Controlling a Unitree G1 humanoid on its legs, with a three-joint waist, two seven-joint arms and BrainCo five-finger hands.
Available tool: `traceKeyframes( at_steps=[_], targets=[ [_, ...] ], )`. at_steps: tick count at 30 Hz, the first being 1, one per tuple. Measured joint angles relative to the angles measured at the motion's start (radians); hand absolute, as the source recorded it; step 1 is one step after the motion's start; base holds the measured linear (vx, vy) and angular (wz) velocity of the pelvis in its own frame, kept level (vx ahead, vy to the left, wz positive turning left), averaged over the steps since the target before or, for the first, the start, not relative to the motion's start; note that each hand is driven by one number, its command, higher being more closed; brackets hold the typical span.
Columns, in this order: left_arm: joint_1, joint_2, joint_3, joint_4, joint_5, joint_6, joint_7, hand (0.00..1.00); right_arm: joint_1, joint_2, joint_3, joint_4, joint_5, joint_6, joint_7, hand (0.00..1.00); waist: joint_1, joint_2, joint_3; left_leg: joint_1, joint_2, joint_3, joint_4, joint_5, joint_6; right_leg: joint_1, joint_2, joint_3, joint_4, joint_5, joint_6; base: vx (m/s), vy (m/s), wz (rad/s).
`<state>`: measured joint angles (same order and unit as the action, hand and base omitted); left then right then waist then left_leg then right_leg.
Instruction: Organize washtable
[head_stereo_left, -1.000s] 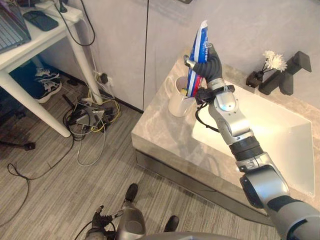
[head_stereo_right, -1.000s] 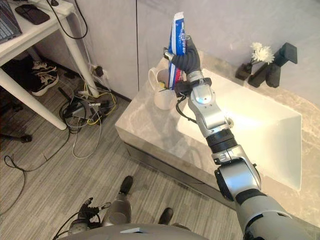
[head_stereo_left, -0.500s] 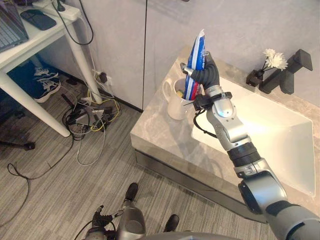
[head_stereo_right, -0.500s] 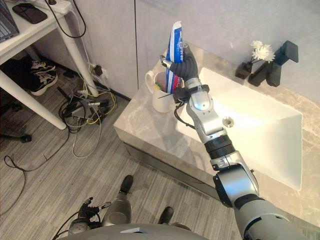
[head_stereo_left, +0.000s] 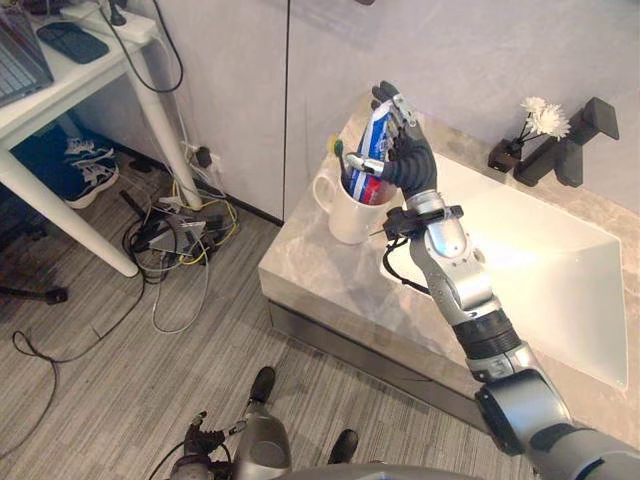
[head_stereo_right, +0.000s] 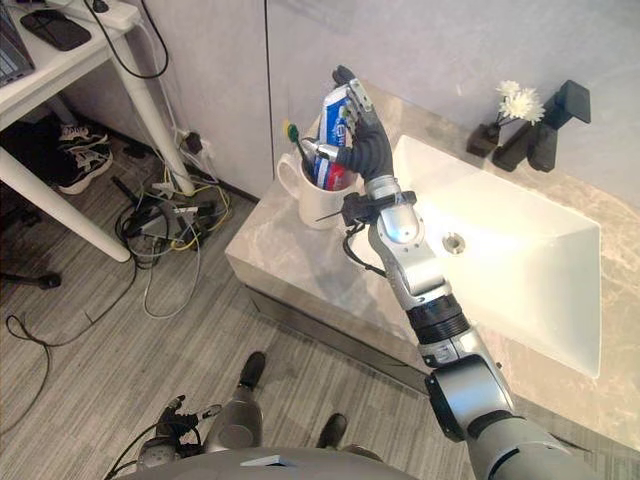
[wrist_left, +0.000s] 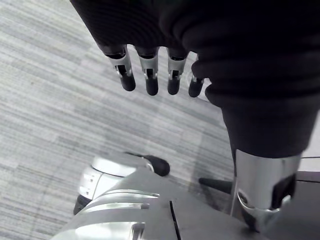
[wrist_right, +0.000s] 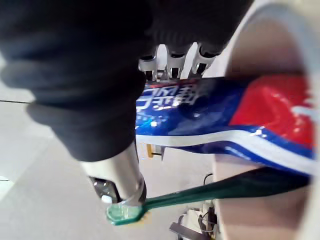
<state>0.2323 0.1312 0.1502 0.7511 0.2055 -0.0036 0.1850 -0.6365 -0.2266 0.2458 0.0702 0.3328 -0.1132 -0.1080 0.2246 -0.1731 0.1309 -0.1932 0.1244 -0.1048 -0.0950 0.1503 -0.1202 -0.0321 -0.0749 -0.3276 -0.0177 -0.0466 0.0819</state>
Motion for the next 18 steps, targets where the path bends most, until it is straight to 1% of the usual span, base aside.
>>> traceKeyframes(
  at_steps=[2, 5, 7, 10, 12, 15, 16, 18],
  targets=[
    [0.0, 0.0, 0.0, 0.0, 0.001, 0.0, 0.0, 0.0, 0.0, 0.003, 0.0, -0.004, 0.0, -0.012, 0.0, 0.0, 0.0, 0.0, 0.0, 0.003, 0.0, 0.003, 0.0, 0.0, 0.0, 0.001, -0.001, 0.003, 0.001, 0.0, 0.0, -0.01, 0.006, -0.05],
    [0.0, 0.0, 0.0, 0.0, 0.001, 0.0, 0.0, 0.0, 0.024, 0.005, -0.004, -0.042, 0.001, -0.016, 0.001, 0.0, -0.001, 0.0, -0.001, 0.005, 0.0, 0.005, 0.0, 0.0, 0.0, 0.001, -0.001, 0.006, 0.003, 0.0, 0.0, 0.0, 0.003, -0.01],
    [0.002, 0.0, 0.0, 0.001, 0.002, 0.001, 0.0, 0.0, 0.048, 0.01, -0.004, -0.077, 0.001, -0.02, 0.005, 0.0, -0.004, 0.001, -0.004, 0.006, 0.0, 0.005, 0.0, 0.0, 0.0, 0.001, -0.002, 0.007, 0.003, 0.0, 0.0, 0.0, 0.0, 0.0],
    [0.006, 0.0, 0.0, 0.005, 0.003, 0.001, 0.0, 0.0, 0.05, 0.01, -0.008, -0.082, 0.001, -0.032, 0.01, 0.0, -0.014, 0.005, -0.012, 0.008, 0.0, 0.008, 0.0, 0.0, 0.0, 0.001, -0.002, 0.01, 0.005, 0.0, 0.0, 0.0, 0.0, 0.0],
    [0.006, 0.001, 0.0, 0.012, 0.009, 0.001, 0.0, 0.0, 0.055, 0.01, -0.009, -0.104, 0.001, -0.032, 0.009, 0.0, -0.021, 0.008, -0.018, 0.01, 0.0, 0.011, 0.0, 0.0, 0.0, 0.002, -0.002, 0.011, 0.005, 0.0, 0.0, 0.0, 0.002, -0.02],
    [0.006, 0.001, 0.0, 0.02, 0.018, 0.001, 0.0, 0.0, 0.077, 0.01, -0.016, -0.157, 0.001, -0.046, 0.008, 0.0, -0.024, 0.012, -0.021, 0.029, 0.0, 0.016, 0.0, -0.001, 0.0, 0.017, -0.004, 0.016, 0.005, 0.0, 0.0, 0.0, -0.001, -0.05],
    [0.006, 0.001, 0.0, 0.032, 0.019, 0.001, -0.001, 0.0, 0.081, 0.01, -0.022, -0.16, 0.001, -0.057, 0.008, 0.0, -0.027, 0.015, -0.033, 0.03, 0.0, 0.017, 0.0, -0.001, 0.0, 0.017, -0.004, 0.017, 0.005, 0.0, 0.0, -0.01, 0.003, -0.03],
    [0.006, -0.002, -0.001, 0.035, 0.02, 0.001, -0.005, 0.0, 0.084, 0.01, -0.05, -0.174, 0.001, -0.059, 0.005, 0.0, -0.028, 0.023, -0.045, 0.031, 0.0, 0.018, -0.001, -0.001, 0.0, 0.017, -0.004, 0.018, 0.006, 0.0, 0.0, 0.0, 0.0, 0.0]
  ],
)
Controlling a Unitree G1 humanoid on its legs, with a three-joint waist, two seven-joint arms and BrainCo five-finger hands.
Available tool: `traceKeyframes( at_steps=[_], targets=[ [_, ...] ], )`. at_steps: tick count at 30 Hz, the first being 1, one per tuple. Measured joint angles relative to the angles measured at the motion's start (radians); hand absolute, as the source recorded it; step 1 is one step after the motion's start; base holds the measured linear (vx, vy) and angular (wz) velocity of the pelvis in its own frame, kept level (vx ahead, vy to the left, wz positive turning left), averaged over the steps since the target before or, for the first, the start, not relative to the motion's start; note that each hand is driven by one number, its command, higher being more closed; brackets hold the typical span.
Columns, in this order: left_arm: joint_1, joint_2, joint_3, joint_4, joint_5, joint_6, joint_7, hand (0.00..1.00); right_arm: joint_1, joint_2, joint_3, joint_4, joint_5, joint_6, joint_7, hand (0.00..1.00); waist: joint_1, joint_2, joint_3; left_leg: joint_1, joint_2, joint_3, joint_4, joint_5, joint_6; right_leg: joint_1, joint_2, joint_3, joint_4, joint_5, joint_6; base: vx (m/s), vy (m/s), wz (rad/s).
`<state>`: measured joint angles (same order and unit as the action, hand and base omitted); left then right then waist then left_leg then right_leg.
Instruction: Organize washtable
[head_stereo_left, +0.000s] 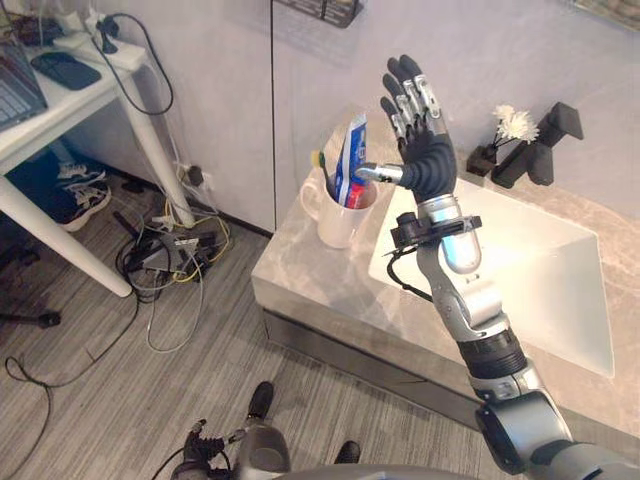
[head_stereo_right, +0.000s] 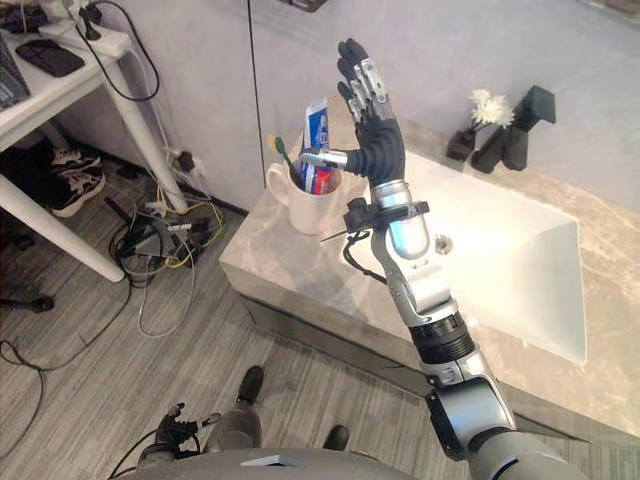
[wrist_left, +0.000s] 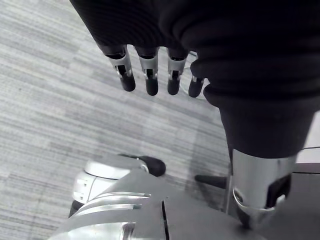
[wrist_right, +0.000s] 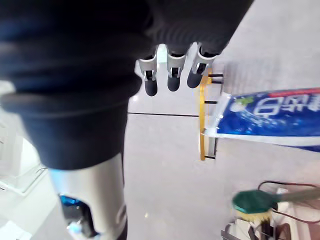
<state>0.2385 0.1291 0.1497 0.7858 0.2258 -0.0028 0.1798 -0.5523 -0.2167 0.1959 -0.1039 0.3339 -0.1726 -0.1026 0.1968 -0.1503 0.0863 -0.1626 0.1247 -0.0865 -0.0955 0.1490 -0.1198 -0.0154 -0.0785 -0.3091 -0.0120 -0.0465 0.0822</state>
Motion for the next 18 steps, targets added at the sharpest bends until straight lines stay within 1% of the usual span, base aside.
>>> traceKeyframes(
  at_steps=[4, 6, 8, 9, 11, 13, 14, 15, 16, 17, 18],
  targets=[
    [0.002, -0.004, -0.002, 0.011, 0.027, -0.001, -0.013, 0.0, 0.001, -0.001, -0.052, -0.063, 0.0, -0.022, -0.018, 0.0, -0.004, 0.018, -0.022, 0.008, 0.001, 0.01, -0.004, -0.001, 0.001, 0.0, -0.001, 0.009, 0.001, 0.0, 0.0, -0.02, 0.011, -0.04],
    [0.002, -0.004, -0.002, 0.029, 0.027, -0.002, -0.013, 0.0, 0.005, -0.002, -0.078, -0.08, -0.001, -0.028, -0.024, 0.0, -0.009, 0.021, -0.035, 0.016, 0.001, 0.024, -0.006, -0.007, 0.005, 0.0, -0.002, 0.022, 0.0, 0.0, 0.001, -0.02, 0.016, -0.16],
    [0.004, 0.002, -0.003, 0.041, 0.03, -0.001, -0.015, 0.0, 0.046, -0.003, -0.137, -0.135, -0.001, -0.044, -0.037, 0.0, -0.026, 0.022, -0.049, 0.021, 0.0, 0.033, -0.006, -0.008, 0.006, 0.0, -0.005, 0.029, 0.0, 0.001, 0.002, 0.0, 0.012, -0.13],
    [0.004, 0.003, -0.004, 0.041, 0.033, -0.001, -0.015, 0.0, 0.053, -0.003, -0.146, -0.142, -0.001, -0.047, -0.038, 0.0, -0.026, 0.022, -0.049, 0.023, 0.0, 0.035, -0.006, -0.009, 0.006, 0.0, -0.005, 0.031, 0.0, 0.001, 0.002, 0.01, 0.01, -0.16],
    [0.003, 0.007, -0.021, 0.044, 0.036, -0.001, -0.014, 0.0, 0.159, -0.002, -0.251, -0.199, 0.0, -0.065, -0.055, 0.0, -0.031, 0.024, -0.056, 0.034, 0.0, 0.055, -0.003, -0.012, 0.006, -0.001, -0.008, 0.052, 0.001, 0.004, 0.005, 0.01, 0.01, -0.23],
    [0.003, 0.008, -0.027, 0.047, 0.036, -0.001, -0.014, 0.0, 0.223, -0.002, -0.305, -0.221, 0.0, -0.066, -0.058, 0.0, -0.041, 0.029, -0.061, 0.036, -0.002, 0.057, -0.003, -0.013, 0.006, -0.001, -0.01, 0.056, 0.001, 0.004, 0.006, 0.01, 0.013, -0.16],
    [0.002, 0.008, -0.03, 0.067, 0.036, -0.001, -0.015, 0.0, 0.322, 0.0, -0.374, -0.245, -0.001, -0.066, -0.074, 0.0, -0.053, 0.036, -0.073, 0.038, -0.001, 0.078, -0.003, -0.013, 0.007, -0.01, -0.012, 0.074, 0.001, 0.006, 0.008, 0.01, 0.014, -0.26],
    [0.002, 0.006, -0.03, 0.073, 0.036, -0.001, -0.015, 0.0, 0.358, 0.001, -0.398, -0.255, -0.001, -0.066, -0.078, 0.0, -0.054, 0.039, -0.079, 0.038, -0.001, 0.083, -0.003, -0.015, 0.008, -0.015, -0.012, 0.082, 0.001, 0.008, 0.009, 0.02, 0.011, -0.35],
    [0.002, 0.003, -0.03, 0.081, 0.037, -0.001, -0.015, 0.0, 0.406, 0.004, -0.438, -0.263, -0.002, -0.066, -0.085, 0.0, -0.063, 0.047, -0.087, 0.039, -0.001, 0.094, -0.003, -0.017, 0.009, -0.018, -0.012, 0.092, 0.0, 0.011, 0.009, 0.02, 0.0, -0.31],
    [0.005, 0.0, -0.03, 0.087, 0.041, -0.001, -0.016, 0.0, 0.461, 0.008, -0.485, -0.267, -0.002, -0.066, -0.096, 0.0, -0.08, 0.056, -0.092, 0.046, -0.001, 0.106, -0.003, -0.02, 0.009, -0.019, -0.012, 0.104, -0.001, 0.012, 0.011, 0.02, 0.0, -0.28],
    [0.006, -0.001, -0.03, 0.089, 0.048, -0.001, -0.017, 0.0, 0.491, 0.016, -0.513, -0.272, -0.002, -0.066, -0.098, 0.0, -0.086, 0.06, -0.095, 0.048, -0.001, 0.113, -0.003, -0.022, 0.009, -0.02, -0.011, 0.11, -0.001, 0.013, 0.011, 0.01, 0.003, -0.27]
  ],
)
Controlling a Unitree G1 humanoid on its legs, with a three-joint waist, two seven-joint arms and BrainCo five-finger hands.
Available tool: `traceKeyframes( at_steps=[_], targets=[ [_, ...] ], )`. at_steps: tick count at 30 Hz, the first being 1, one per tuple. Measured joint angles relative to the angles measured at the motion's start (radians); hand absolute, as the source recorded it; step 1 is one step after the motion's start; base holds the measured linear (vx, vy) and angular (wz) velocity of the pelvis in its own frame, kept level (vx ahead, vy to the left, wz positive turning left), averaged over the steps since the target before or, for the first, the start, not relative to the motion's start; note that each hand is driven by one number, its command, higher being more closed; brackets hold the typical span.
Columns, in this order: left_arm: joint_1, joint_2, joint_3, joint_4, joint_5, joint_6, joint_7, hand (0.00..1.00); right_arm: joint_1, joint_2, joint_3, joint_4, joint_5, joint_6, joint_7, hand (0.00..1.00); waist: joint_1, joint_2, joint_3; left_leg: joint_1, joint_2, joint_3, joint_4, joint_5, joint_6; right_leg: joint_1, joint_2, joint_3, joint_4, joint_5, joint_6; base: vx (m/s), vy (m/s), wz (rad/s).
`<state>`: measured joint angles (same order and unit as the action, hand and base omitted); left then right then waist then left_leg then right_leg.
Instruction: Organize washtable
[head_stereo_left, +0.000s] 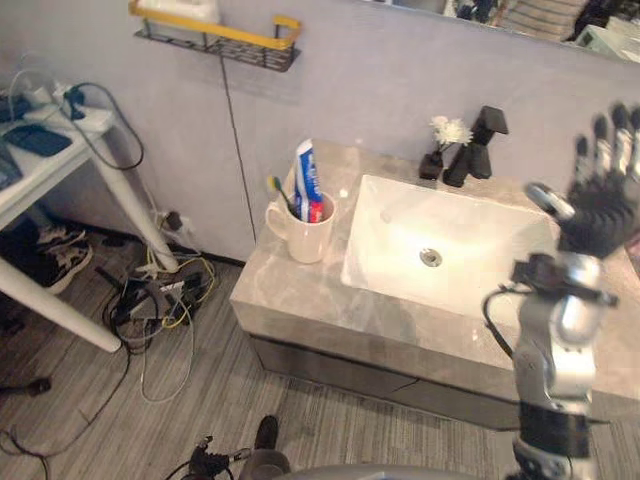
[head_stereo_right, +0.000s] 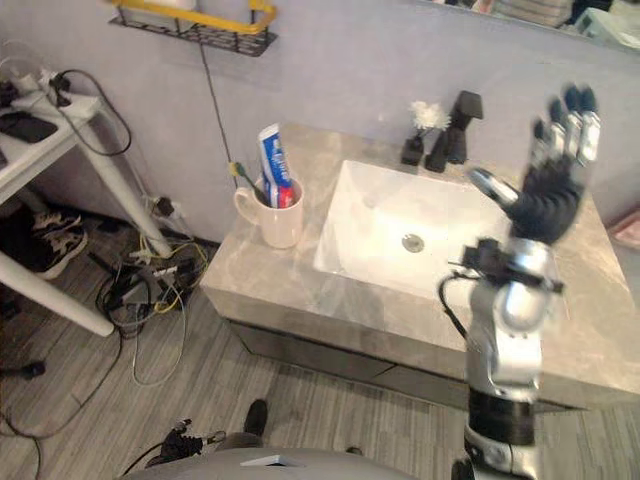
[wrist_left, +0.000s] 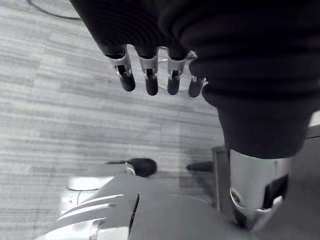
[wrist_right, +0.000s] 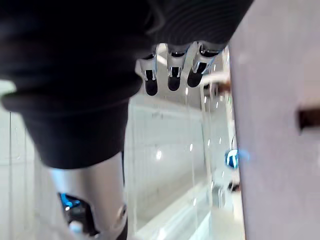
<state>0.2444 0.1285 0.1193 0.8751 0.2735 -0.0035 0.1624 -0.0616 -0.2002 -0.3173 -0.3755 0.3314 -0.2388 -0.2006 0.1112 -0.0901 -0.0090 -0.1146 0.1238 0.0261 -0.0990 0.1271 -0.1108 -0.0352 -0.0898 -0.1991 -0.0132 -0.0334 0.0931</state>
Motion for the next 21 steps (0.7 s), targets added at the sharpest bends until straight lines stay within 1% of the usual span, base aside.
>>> traceKeyframes(
  at_steps=[1, 2, 3, 4, 5, 6, 7, 8, 9, 10, 11, 13, 14, 16, 17, 19, 20, 21],
  targets=[
    [0.0, -0.001, 0.0, 0.009, 0.017, 0.0, -0.003, 0.0, 0.059, 0.027, -0.061, -0.018, -0.006, 0.0, -0.013, 0.0, -0.016, 0.008, -0.008, 0.001, 0.0, 0.009, 0.0, -0.003, 0.0, -0.004, 0.0, 0.009, -0.002, 0.001, 0.0, 0.02, 0.005, -0.33],
    [0.0, -0.003, 0.0, 0.019, 0.02, 0.0, -0.004, 0.0, 0.112, 0.06, -0.121, -0.019, -0.016, -0.001, -0.032, 0.0, -0.023, 0.014, -0.014, 0.005, 0.002, 0.027, 0.0, -0.009, 0.001, -0.012, 0.0, 0.026, -0.001, 0.002, 0.0, 0.02, 0.005, -0.35],
    [0.0, -0.004, 0.0, 0.022, 0.022, 0.0, -0.004, 0.0, 0.14, 0.077, -0.15, -0.017, -0.03, 0.0, -0.045, 0.0, -0.025, 0.017, -0.016, 0.007, 0.002, 0.036, 0.0, -0.011, 0.001, -0.015, 0.0, 0.036, -0.001, 0.003, 0.001, 0.02, 0.004, -0.43],
    [0.001, -0.005, -0.001, 0.026, 0.031, -0.001, -0.006, 0.0, 0.2, 0.114, -0.194, -0.015, -0.073, 0.004, -0.08, 0.0, -0.037, 0.022, -0.018, 0.016, 0.002, 0.051, 0.0, -0.016, 0.001, -0.016, 0.0, 0.05, -0.002, 0.005, 0.002, 0.01, 0.0, -0.3],
    [0.004, -0.005, -0.001, 0.028, 0.032, -0.001, -0.006, 0.0, 0.226, 0.132, -0.205, -0.014, -0.094, 0.009, -0.09, 0.0, -0.045, 0.026, -0.02, 0.017, 0.002, 0.056, -0.001, -0.018, 0.0, -0.016, 0.0, 0.052, -0.003, 0.005, 0.002, 0.03, 0.003, -0.29],
    [0.01, -0.005, -0.001, 0.031, 0.039, -0.001, -0.012, 0.0, 0.277, 0.171, -0.216, -0.012, -0.137, 0.012, -0.114, 0.0, -0.062, 0.032, -0.025, 0.019, 0.002, 0.067, 0.0, -0.023, 0.0, -0.021, -0.001, 0.06, -0.003, 0.005, 0.002, 0.02, 0.009, -0.33],
    [0.011, -0.005, -0.001, 0.03, 0.062, -0.001, -0.013, 0.0, 0.33, 0.209, -0.21, -0.004, -0.195, 0.028, -0.134, 0.0, -0.072, 0.034, -0.027, 0.023, 0.003, 0.087, 0.001, -0.028, -0.002, -0.031, -0.001, 0.081, -0.001, 0.005, 0.003, 0.03, 0.009, -0.37],
    [0.011, -0.005, -0.001, 0.03, 0.07, -0.001, -0.014, 0.0, 0.358, 0.226, -0.206, 0.003, -0.207, 0.034, -0.142, 0.0, -0.075, 0.035, -0.028, 0.024, 0.004, 0.095, 0.001, -0.03, 0.0, -0.034, -0.001, 0.087, 0.001, 0.006, 0.004, 0.03, 0.01, -0.47],
    [0.012, -0.005, -0.001, 0.029, 0.075, -0.001, -0.015, 0.0, 0.409, 0.257, -0.189, 0.036, -0.226, 0.052, -0.158, 0.0, -0.077, 0.035, -0.027, 0.033, 0.004, 0.117, 0.004, -0.034, 0.002, -0.036, -0.001, 0.105, 0.001, 0.011, 0.005, 0.04, 0.012, -0.44],
    [0.012, -0.006, 0.0, 0.027, 0.089, 0.0, -0.015, 0.0, 0.459, 0.27, -0.158, 0.073, -0.261, 0.077, -0.159, 0.0, -0.077, 0.035, -0.027, 0.044, 0.003, 0.134, 0.004, -0.038, 0.002, -0.036, -0.003, 0.119, 0.002, 0.015, 0.006, 0.04, 0.018, -0.44],
    [0.013, -0.008, 0.001, 0.024, 0.091, 0.0, -0.015, 0.0, 0.481, 0.28, -0.141, 0.088, -0.29, 0.092, -0.167, 0.0, -0.077, 0.036, -0.025, 0.051, 0.003, 0.144, 0.004, -0.04, 0.003, -0.034, -0.003, 0.131, 0.003, 0.018, 0.007, 0.03, 0.022, -0.46],
    [0.021, -0.014, 0.002, 0.007, 0.091, 0.0, 0.0, 0.0, 0.559, 0.305, -0.056, 0.161, -0.358, 0.123, -0.175, 0.0, -0.077, 0.037, -0.025, 0.076, 0.004, 0.18, 0.004, -0.052, 0.002, -0.03, -0.005, 0.16, 0.007, 0.018, 0.008, 0.02, 0.019, -0.41],
    [0.026, -0.016, 0.002, -0.003, 0.091, 0.0, 0.004, 0.0, 0.571, 0.309, -0.038, 0.182, -0.362, 0.129, -0.175, 0.0, -0.077, 0.037, -0.025, 0.081, 0.004, 0.187, 0.004, -0.053, 0.003, -0.029, -0.005, 0.164, 0.009, 0.018, 0.008, 0.02, 0.017, -0.3],
    [0.033, -0.024, 0.008, -0.014, 0.091, -0.001, 0.014, 0.0, 0.596, 0.312, 0.009, 0.288, -0.361, 0.144, -0.174, 0.0, -0.079, 0.041, -0.022, 0.102, 0.003, 0.21, 0.004, -0.063, 0.005, -0.018, -0.008, 0.176, 0.011, 0.017, 0.009, 0.0, 0.03, -0.19],
    [0.032, -0.028, 0.008, -0.014, 0.09, -0.001, 0.018, 0.0, 0.598, 0.309, 0.036, 0.36, -0.361, 0.16, -0.162, 0.0, -0.079, 0.044, -0.021, 0.11, 0.002, 0.216, 0.004, -0.067, 0.006, -0.013, -0.013, 0.179, 0.014, 0.014, 0.012, -0.01, 0.032, -0.08],
    [0.031, -0.03, 0.008, -0.014, 0.09, -0.001, 0.018, 0.0, 0.598, 0.309, 0.048, 0.394, -0.36, 0.165, -0.148, 0.0, -0.078, 0.048, -0.018, 0.111, 0.001, 0.217, 0.004, -0.07, 0.002, -0.014, -0.015, 0.179, 0.018, 0.012, 0.013, -0.03, 0.02, 0.01],
    [0.029, -0.036, 0.008, -0.014, 0.086, -0.001, 0.018, 0.0, 0.596, 0.308, 0.063, 0.506, -0.36, 0.179, -0.102, 0.0, -0.075, 0.052, -0.015, 0.113, -0.002, 0.214, -0.004, -0.071, 0.002, -0.016, -0.018, 0.173, 0.026, -0.009, 0.01, -0.05, 0.016, 0.06],
    [0.029, -0.036, 0.008, -0.014, 0.086, -0.001, 0.018, 0.0, 0.596, 0.308, 0.063, 0.523, -0.36, 0.18, -0.096, 0.0, -0.074, 0.054, -0.014, 0.112, -0.003, 0.213, -0.005, -0.072, 0.004, -0.016, -0.019, 0.172, 0.026, -0.012, 0.008, -0.04, 0.01, 0.11]
  ],
)
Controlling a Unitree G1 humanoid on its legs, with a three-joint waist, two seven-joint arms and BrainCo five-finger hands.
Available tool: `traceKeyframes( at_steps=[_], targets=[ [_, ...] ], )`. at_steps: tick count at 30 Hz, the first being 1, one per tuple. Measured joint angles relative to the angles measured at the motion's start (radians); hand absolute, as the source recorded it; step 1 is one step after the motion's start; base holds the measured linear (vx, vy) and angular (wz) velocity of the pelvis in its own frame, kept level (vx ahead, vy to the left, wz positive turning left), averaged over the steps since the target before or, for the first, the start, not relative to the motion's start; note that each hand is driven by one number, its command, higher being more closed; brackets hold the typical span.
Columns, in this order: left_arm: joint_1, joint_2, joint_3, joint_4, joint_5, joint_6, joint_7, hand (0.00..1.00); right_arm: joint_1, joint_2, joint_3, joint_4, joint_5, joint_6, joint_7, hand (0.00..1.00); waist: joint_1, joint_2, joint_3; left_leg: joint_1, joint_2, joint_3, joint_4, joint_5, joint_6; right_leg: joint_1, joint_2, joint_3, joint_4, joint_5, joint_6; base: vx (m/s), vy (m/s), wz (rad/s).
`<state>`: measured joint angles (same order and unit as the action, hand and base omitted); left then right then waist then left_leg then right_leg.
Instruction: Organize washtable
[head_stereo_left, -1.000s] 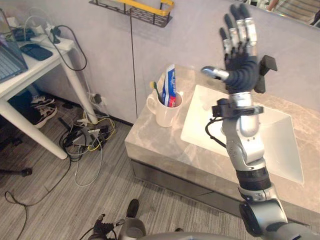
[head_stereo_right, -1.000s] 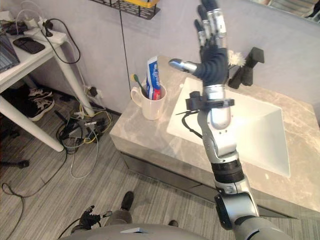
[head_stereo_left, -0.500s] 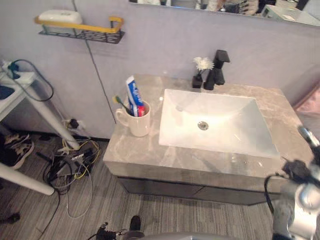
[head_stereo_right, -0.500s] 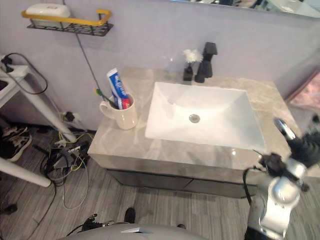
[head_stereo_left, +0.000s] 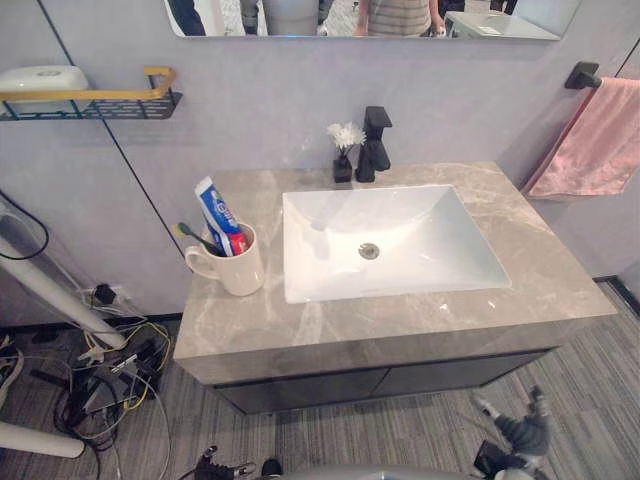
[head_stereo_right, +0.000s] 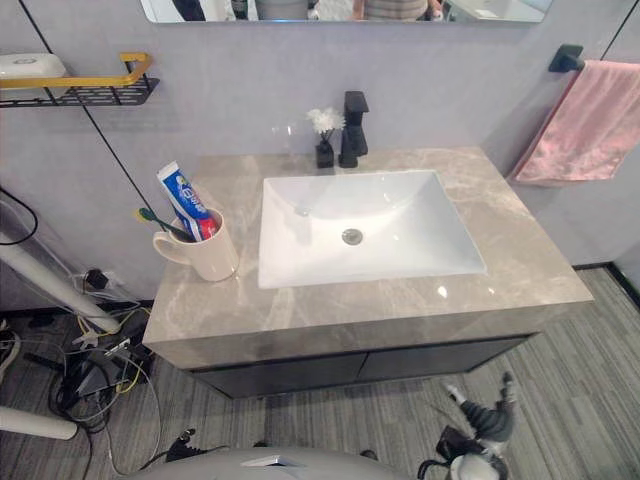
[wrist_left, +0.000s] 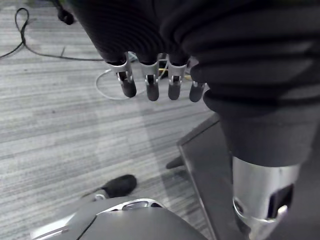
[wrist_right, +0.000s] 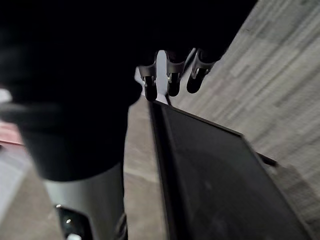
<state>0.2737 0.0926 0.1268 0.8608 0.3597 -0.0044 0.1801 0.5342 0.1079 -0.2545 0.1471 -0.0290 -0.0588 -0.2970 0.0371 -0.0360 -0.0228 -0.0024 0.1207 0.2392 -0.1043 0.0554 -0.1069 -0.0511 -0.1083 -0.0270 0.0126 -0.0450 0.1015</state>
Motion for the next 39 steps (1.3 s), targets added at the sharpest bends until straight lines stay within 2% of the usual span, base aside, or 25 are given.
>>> traceKeyframes(
  at_steps=[4, 5, 7, 8, 10, 11, 13, 18, 20, 21, 22, 23, 25, 26, 28, 31, 32, 34, 35, 36, 37, 39],
  targets=[
    [-0.001, 0.0, 0.0, 0.009, -0.004, -0.002, -0.003, 0.0, -0.077, -0.022, -0.081, 0.362, 0.0, 0.008, 0.057, 0.0, 0.001, 0.001, -0.002, -0.017, -0.009, -0.029, 0.0, -0.002, 0.003, 0.0, -0.005, -0.031, -0.002, -0.006, 0.0, 0.01, -0.001, 0.2],
    [-0.007, 0.002, 0.0, 0.031, -0.025, -0.007, -0.004, 0.0, -0.123, -0.036, -0.147, 0.516, 0.001, 0.017, 0.061, 0.0, 0.001, 0.003, -0.005, -0.026, -0.014, -0.045, 0.0, -0.001, 0.004, 0.001, -0.008, -0.043, -0.004, -0.009, 0.001, 0.04, 0.002, 0.3],
    [-0.022, 0.0, 0.01, 0.071, -0.059, -0.01, -0.011, 0.0, -0.189, -0.057, -0.269, 0.72, 0.011, 0.029, 0.065, 0.0, 0.005, 0.003, -0.009, -0.028, -0.021, -0.067, 0.0, 0.001, 0.002, 0.011, -0.015, -0.062, -0.004, -0.01, 0.004, 0.06, -0.004, 0.31],
    [-0.03, -0.003, 0.028, 0.09, -0.071, -0.009, -0.015, 0.0, -0.203, -0.06, -0.31, 0.769, 0.012, 0.032, 0.068, 0.0, 0.003, 0.009, -0.01, -0.027, -0.025, -0.08, 0.0, 0.003, 0.005, 0.021, -0.018, -0.074, -0.006, -0.004, 0.009, 0.09, -0.01, 0.42],
    [-0.042, -0.032, 0.173, 0.135, -0.129, -0.009, -0.023, 0.0, -0.234, -0.059, -0.412, 0.867, 0.062, 0.055, 0.081, 0.0, 0.004, 0.009, -0.01, -0.024, -0.035, -0.118, 0.0, 0.005, 0.011, 0.054, -0.026, -0.111, -0.022, -0.006, 0.011, 0.09, -0.014, 0.46],
    [-0.045, -0.043, 0.224, 0.144, -0.177, -0.01, -0.022, 0.0, -0.238, -0.059, -0.417, 0.879, 0.1, 0.056, 0.09, 0.0, 0.004, 0.008, -0.011, -0.025, -0.037, -0.127, 0.0, 0.005, 0.011, 0.06, -0.028, -0.122, -0.027, -0.006, 0.012, 0.09, -0.021, 0.44],
    [-0.056, -0.069, 0.398, 0.179, -0.37, -0.007, -0.023, 0.0, -0.258, -0.056, -0.425, 0.887, 0.213, 0.055, 0.121, 0.0, 0.007, 0.011, -0.014, -0.027, -0.047, -0.163, 0.0, 0.005, 0.012, 0.082, -0.034, -0.156, -0.033, -0.014, 0.014, 0.07, -0.02, 0.45],
    [-0.081, -0.079, 0.619, 0.121, -0.702, -0.022, -0.001, 0.0, -0.337, -0.058, -0.426, 0.94, 0.261, 0.034, 0.156, 0.0, 0.029, -0.007, -0.014, -0.026, -0.059, -0.222, -0.001, 0.005, 0.012, 0.12, -0.04, -0.217, -0.032, -0.042, 0.01, 0.04, -0.021, 0.44],
    [-0.076, -0.11, 0.672, -0.064, -0.901, -0.068, 0.05, 0.0, -0.371, -0.057, -0.412, 0.952, 0.287, 0.023, 0.163, 0.0, 0.032, -0.012, -0.013, -0.031, -0.06, -0.233, -0.001, 0.004, 0.012, 0.124, -0.041, -0.236, -0.026, -0.053, 0.007, 0.03, -0.023, 0.25],
    [-0.075, -0.124, 0.677, -0.163, -0.964, -0.098, 0.07, 0.0, -0.376, -0.056, -0.399, 0.952, 0.287, 0.021, 0.164, 0.0, 0.035, -0.011, -0.013, -0.032, -0.06, -0.236, -0.001, 0.004, 0.012, 0.124, -0.041, -0.239, -0.024, -0.056, 0.005, 0.02, -0.02, 0.13],
    [-0.077, -0.135, 0.677, -0.264, -1.018, -0.137, 0.091, 0.0, -0.376, -0.057, -0.382, 0.953, 0.286, 0.018, 0.164, 0.0, 0.039, -0.012, -0.014, -0.033, -0.06, -0.239, 0.0, 0.005, 0.012, 0.123, -0.041, -0.24, -0.022, -0.058, 0.006, 0.04, -0.024, 0.08],
    [-0.081, -0.151, 0.679, -0.44, -1.061, -0.194, 0.124, 0.0, -0.374, -0.058, -0.374, 0.954, 0.287, 0.015, 0.165, 0.0, 0.042, -0.013, -0.015, -0.037, -0.061, -0.245, 0.0, 0.005, 0.012, 0.121, -0.04, -0.242, -0.02, -0.06, 0.006, 0.04, -0.024, 0.05],
    [-0.09, -0.155, 0.677, -0.577, -1.074, -0.231, 0.145, 0.0, -0.371, -0.057, -0.361, 0.954, 0.288, 0.013, 0.165, 0.0, 0.047, -0.014, -0.015, -0.039, -0.061, -0.245, 0.004, 0.005, 0.012, 0.123, -0.04, -0.242, -0.019, -0.059, 0.006, 0.06, -0.02, 0.03],
    [-0.117, -0.163, 0.665, -0.74, -1.085, -0.27, 0.179, 0.0, -0.359, -0.057, -0.333, 0.953, 0.288, 0.004, 0.166, 0.0, 0.055, -0.019, -0.019, -0.039, -0.061, -0.246, 0.01, 0.006, 0.011, 0.123, -0.041, -0.243, -0.015, -0.059, 0.007, 0.05, -0.007, 0.04],
    [-0.127, -0.165, 0.632, -0.934, -1.075, -0.309, 0.214, 0.0, -0.351, -0.056, -0.316, 0.947, 0.288, -0.002, 0.167, 0.0, 0.055, -0.015, -0.016, -0.033, -0.061, -0.248, 0.009, 0.006, 0.011, 0.125, -0.043, -0.243, -0.002, -0.059, 0.007, 0.02, 0.004, 0.03],
    [-0.148, -0.164, 0.567, -1.203, -1.021, -0.338, 0.242, 0.0, -0.334, -0.05, -0.287, 0.911, 0.292, -0.004, 0.169, 0.0, 0.053, -0.013, -0.015, -0.02, -0.064, -0.246, 0.0, 0.003, 0.014, 0.135, -0.05, -0.244, 0.006, -0.058, 0.007, -0.01, 0.023, 0.0],
    [-0.149, -0.164, 0.553, -1.247, -0.999, -0.346, 0.243, 0.0, -0.331, -0.049, -0.284, 0.906, 0.294, -0.005, 0.171, 0.0, 0.053, -0.011, -0.014, -0.018, -0.064, -0.245, 0.0, 0.001, 0.017, 0.137, -0.052, -0.245, 0.007, -0.058, 0.007, -0.03, 0.037, 0.03],
    [-0.142, -0.162, 0.475, -1.396, -0.932, -0.362, 0.238, 0.0, -0.32, -0.05, -0.267, 0.9, 0.327, -0.005, 0.183, 0.0, 0.054, -0.009, -0.012, -0.016, -0.065, -0.244, -0.001, -0.005, 0.023, 0.142, -0.053, -0.246, 0.013, -0.059, 0.007, -0.04, 0.029, 0.0],
    [-0.129, -0.152, 0.404, -1.496, -0.883, -0.366, 0.216, 0.0, -0.31, -0.044, -0.262, 0.883, 0.328, -0.005, 0.19, 0.0, 0.054, -0.012, -0.014, -0.016, -0.065, -0.244, -0.001, -0.011, 0.022, 0.142, -0.054, -0.249, 0.014, -0.059, 0.007, -0.04, 0.018, -0.02],
    [-0.123, -0.149, 0.387, -1.516, -0.874, -0.368, 0.211, 0.0, -0.308, -0.043, -0.261, 0.878, 0.328, -0.006, 0.191, 0.0, 0.053, -0.011, -0.014, -0.016, -0.065, -0.243, -0.001, -0.011, 0.022, 0.141, -0.054, -0.25, 0.014, -0.059, 0.007, -0.05, 0.015, -0.05],
    [-0.106, -0.132, 0.333, -1.58, -0.844, -0.372, 0.183, 1.0, -0.305, -0.042, -0.26, 0.871, 0.329, -0.007, 0.197, 0.0, 0.051, -0.01, -0.013, -0.016, -0.065, -0.24, -0.001, -0.01, 0.022, 0.14, -0.054, -0.25, 0.013, -0.059, 0.007, -0.05, 0.009, -0.07],
    [-0.105, -0.122, 0.278, -1.635, -0.803, -0.385, 0.12, 1.0, -0.303, -0.043, -0.271, 0.87, 0.353, -0.008, 0.211, 0.0, 0.045, -0.004, -0.013, -0.017, -0.063, -0.239, -0.001, -0.005, 0.02, 0.136, -0.052, -0.25, 0.012, -0.06, 0.008, -0.05, 0.01, -0.04]
  ],
)
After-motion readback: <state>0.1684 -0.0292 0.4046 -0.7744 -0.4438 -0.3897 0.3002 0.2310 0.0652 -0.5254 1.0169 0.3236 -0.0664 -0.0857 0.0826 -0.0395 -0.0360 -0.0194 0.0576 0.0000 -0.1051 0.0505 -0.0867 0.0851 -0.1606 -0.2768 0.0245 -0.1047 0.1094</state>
